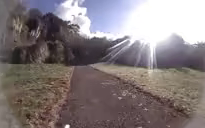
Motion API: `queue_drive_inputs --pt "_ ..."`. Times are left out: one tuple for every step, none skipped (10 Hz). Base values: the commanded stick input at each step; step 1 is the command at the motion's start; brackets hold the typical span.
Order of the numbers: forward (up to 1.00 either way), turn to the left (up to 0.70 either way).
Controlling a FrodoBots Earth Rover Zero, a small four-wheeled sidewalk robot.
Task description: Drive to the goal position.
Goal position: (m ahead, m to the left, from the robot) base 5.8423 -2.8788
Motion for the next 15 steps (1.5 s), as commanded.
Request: queue_drive_inputs --pt "0.7 0.0" --pt "0.7 0.0" --pt "0.7 0.0" --pt "0.7 0.0" --pt "0.7 0.0" --pt "0.7 0.0" --pt "0.7 0.0" --pt "0.7 0.0" --pt "0.7 0.0" --pt "0.7 0.0" --pt "0.7 0.0" --pt "0.7 0.0" --pt "0.7 0.0" --pt "0.7 0.35" --pt "0.7 0.35"
